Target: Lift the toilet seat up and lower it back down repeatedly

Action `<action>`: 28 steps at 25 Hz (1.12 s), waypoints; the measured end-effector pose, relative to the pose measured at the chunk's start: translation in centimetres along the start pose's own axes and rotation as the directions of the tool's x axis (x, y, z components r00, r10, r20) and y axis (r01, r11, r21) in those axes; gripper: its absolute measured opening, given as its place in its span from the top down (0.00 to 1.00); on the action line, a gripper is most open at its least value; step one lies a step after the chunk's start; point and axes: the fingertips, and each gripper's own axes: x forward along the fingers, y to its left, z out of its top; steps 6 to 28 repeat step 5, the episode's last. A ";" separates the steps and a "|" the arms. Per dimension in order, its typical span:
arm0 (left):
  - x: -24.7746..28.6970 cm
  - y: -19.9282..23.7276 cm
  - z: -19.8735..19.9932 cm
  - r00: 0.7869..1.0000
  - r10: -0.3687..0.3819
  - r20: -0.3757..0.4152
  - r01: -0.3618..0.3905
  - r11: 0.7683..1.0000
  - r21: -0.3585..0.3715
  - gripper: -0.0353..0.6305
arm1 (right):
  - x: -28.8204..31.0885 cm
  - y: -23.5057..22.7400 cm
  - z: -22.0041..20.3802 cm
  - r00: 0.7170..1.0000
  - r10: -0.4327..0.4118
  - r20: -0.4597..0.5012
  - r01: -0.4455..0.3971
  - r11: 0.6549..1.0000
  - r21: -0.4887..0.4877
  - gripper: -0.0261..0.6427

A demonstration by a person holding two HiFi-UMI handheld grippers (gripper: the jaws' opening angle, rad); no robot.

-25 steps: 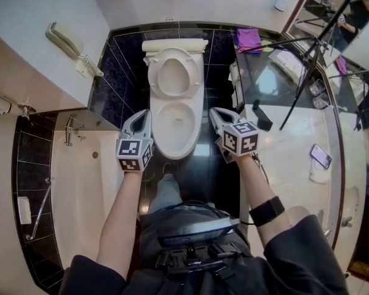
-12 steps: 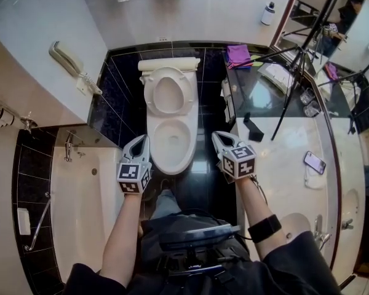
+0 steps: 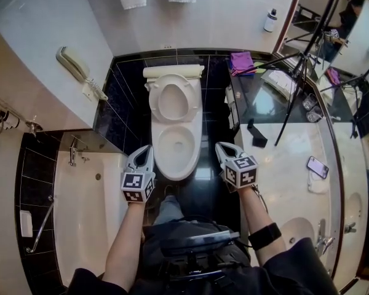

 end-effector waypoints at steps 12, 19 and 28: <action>-0.8 0.3 -0.4 1.000 -0.004 -0.002 0.004 1.000 -0.003 0.95 | -0.1 0.6 0.0 1.000 -0.005 0.005 0.005 1.000 0.005 0.94; -0.8 0.3 -0.4 1.000 -0.004 -0.002 0.004 1.000 -0.003 0.95 | -0.1 0.6 0.0 1.000 -0.005 0.005 0.005 1.000 0.005 0.94; -0.8 0.3 -0.4 1.000 -0.004 -0.002 0.004 1.000 -0.003 0.95 | -0.1 0.6 0.0 1.000 -0.005 0.005 0.005 1.000 0.005 0.94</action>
